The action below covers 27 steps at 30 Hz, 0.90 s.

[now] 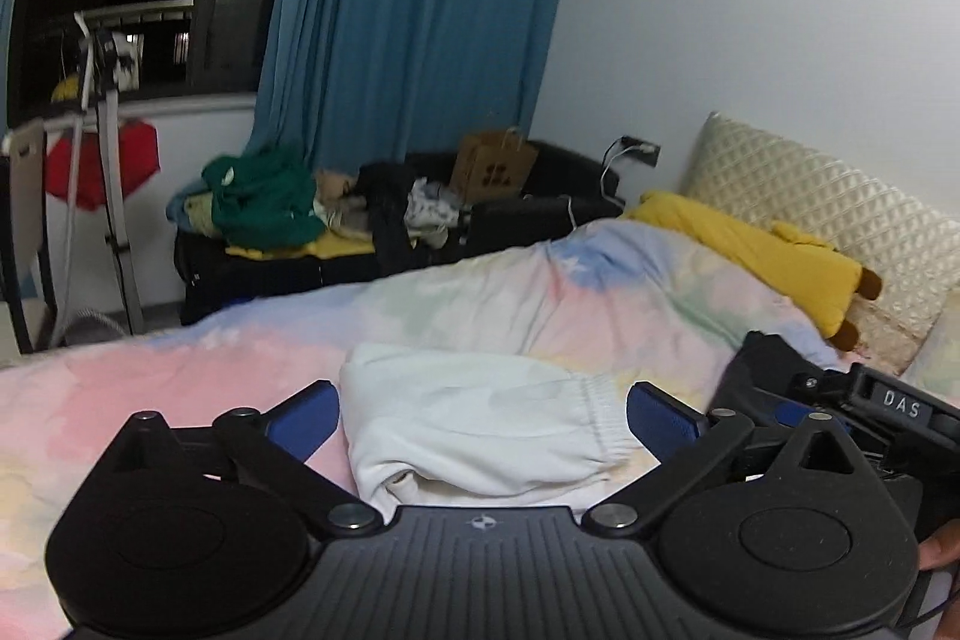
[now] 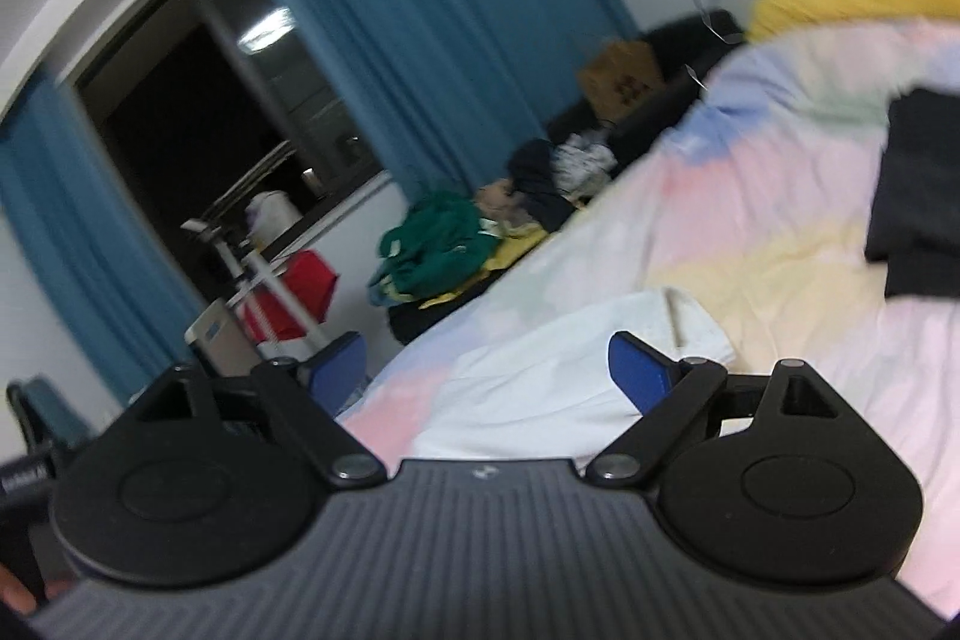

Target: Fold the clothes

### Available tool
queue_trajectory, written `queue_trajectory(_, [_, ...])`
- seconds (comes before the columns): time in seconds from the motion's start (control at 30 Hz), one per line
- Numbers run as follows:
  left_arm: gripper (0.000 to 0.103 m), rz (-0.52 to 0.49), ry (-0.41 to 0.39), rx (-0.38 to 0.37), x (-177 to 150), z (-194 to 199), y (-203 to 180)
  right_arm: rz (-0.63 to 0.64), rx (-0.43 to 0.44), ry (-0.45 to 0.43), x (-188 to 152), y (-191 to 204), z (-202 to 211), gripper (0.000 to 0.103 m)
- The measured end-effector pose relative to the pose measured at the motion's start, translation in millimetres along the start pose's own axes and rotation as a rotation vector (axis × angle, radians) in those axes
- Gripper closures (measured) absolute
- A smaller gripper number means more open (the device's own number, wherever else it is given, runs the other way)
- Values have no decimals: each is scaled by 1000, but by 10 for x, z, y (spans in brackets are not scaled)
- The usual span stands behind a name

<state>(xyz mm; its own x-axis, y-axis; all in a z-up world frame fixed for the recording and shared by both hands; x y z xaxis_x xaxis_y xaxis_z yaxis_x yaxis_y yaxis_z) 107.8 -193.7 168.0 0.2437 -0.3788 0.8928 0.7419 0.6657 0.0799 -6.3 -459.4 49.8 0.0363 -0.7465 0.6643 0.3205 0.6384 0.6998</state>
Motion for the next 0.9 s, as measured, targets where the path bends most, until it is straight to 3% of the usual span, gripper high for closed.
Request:
queue_trajectory(0.33, [0,-95,-55,109,-490,974,-486,213,-22,-52,-475,344,826,14])
queue_trajectory(0.57, [0,-134,-60,176,-880,1098,-698,277,-39,-40,-767,418,931,14])
queue_trajectory(0.9, [0,-104,-48,198,-1089,1004,-659,282,-91,-35,-1036,302,730,14])
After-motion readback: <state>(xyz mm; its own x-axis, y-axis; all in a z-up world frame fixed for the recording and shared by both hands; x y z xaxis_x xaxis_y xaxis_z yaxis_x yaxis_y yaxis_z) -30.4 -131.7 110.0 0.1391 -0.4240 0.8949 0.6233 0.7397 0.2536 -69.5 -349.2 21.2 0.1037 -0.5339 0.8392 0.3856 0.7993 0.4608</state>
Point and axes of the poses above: each gripper's, at about its wrist camera, not at the fingertips, and z roughly against the way its jaws point, y to its left, x to its top, the point moved 1 cm from there along -z, roughly the way its jaws point, and after that the axes turned 13 degrees about -z, right-handed, at the moved point
